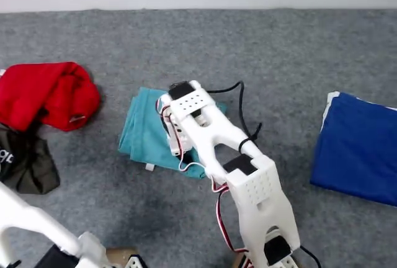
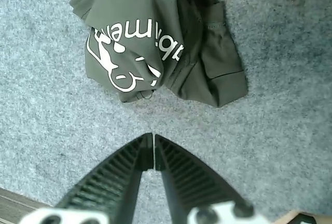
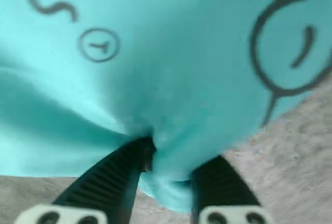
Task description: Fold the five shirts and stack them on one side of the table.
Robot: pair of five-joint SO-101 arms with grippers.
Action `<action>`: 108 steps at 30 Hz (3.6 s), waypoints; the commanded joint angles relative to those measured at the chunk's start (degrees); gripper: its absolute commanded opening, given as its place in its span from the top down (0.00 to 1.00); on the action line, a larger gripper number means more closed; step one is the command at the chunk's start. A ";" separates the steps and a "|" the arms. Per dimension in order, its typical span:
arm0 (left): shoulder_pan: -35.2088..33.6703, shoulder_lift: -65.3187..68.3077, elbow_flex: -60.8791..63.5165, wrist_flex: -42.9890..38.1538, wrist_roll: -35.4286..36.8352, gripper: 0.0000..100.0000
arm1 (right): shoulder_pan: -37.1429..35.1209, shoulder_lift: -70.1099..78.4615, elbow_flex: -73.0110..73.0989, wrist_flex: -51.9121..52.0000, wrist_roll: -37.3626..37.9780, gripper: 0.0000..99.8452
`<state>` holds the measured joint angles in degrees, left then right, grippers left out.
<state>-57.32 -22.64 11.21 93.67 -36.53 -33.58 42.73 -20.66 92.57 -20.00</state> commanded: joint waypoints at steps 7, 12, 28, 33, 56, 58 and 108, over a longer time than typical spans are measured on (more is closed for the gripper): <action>0.00 -2.02 -0.31 -0.53 0.35 0.98 | 8.57 -4.35 0.88 7.69 15.12 0.99; 0.00 -2.02 -0.31 0.00 0.35 0.98 | 18.42 -12.00 1.05 8.75 35.25 0.99; 7.30 -2.02 -0.31 4.84 0.35 0.98 | 34.51 -14.29 -5.19 -14.20 104.18 0.99; 7.74 -2.02 -0.31 5.10 0.35 0.98 | 31.43 -14.90 -5.45 -16.66 99.43 0.98; 7.56 -2.02 -0.40 4.75 0.00 0.98 | 21.23 -25.80 2.55 10.15 8.97 0.99; 7.56 -2.02 -0.40 4.75 0.00 0.98 | 21.49 -25.71 6.15 9.89 7.65 0.97; 7.74 -1.58 -0.31 4.66 -0.09 0.98 | 21.32 -15.52 19.16 -25.36 -13.19 0.67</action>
<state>-49.93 -22.64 11.21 98.33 -36.53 -13.36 25.32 1.32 69.45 -32.92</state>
